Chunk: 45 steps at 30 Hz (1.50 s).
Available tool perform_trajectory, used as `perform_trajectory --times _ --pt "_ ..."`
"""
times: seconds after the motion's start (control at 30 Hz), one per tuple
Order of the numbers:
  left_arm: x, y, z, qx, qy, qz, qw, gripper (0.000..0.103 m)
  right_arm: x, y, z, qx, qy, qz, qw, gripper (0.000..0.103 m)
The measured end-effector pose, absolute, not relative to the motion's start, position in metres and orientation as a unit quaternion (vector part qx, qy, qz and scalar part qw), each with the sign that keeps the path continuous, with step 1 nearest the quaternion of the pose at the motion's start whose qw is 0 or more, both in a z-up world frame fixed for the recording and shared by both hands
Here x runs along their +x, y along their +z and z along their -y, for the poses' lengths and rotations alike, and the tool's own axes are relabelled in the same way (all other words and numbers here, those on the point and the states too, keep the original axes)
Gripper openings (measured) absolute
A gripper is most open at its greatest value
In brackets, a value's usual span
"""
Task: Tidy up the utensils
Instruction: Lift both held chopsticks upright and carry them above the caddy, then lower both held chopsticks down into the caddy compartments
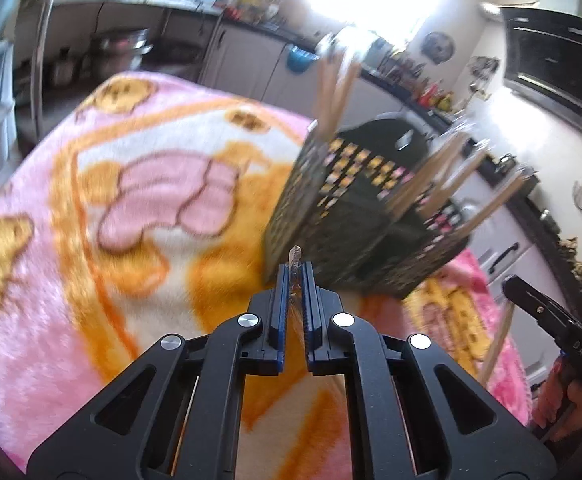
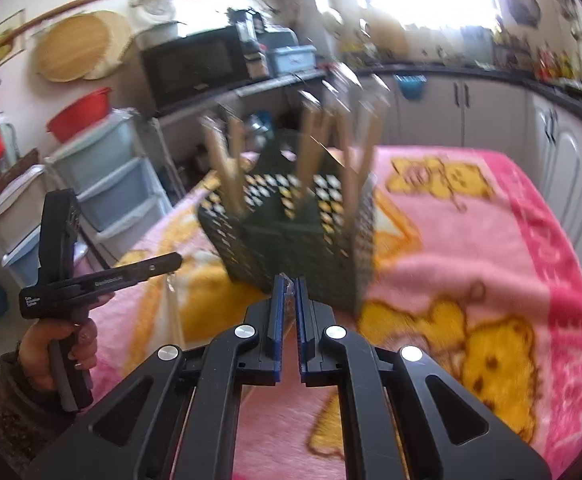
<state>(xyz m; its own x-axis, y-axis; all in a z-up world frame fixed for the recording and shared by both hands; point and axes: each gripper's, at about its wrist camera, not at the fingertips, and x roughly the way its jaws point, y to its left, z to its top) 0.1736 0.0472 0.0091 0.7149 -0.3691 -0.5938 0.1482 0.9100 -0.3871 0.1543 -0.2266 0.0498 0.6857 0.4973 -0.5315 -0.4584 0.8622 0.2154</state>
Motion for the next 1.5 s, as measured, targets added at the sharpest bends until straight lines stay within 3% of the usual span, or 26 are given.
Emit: perform_trajectory --times 0.4,1.5 --pt "0.145 0.084 -0.031 -0.144 -0.189 -0.264 0.935 0.003 0.127 0.096 0.207 0.004 0.301 -0.237 0.923 0.005" --pt "0.156 0.186 0.005 -0.084 -0.227 -0.147 0.959 0.003 0.126 0.179 0.213 0.009 0.279 -0.099 0.955 0.005"
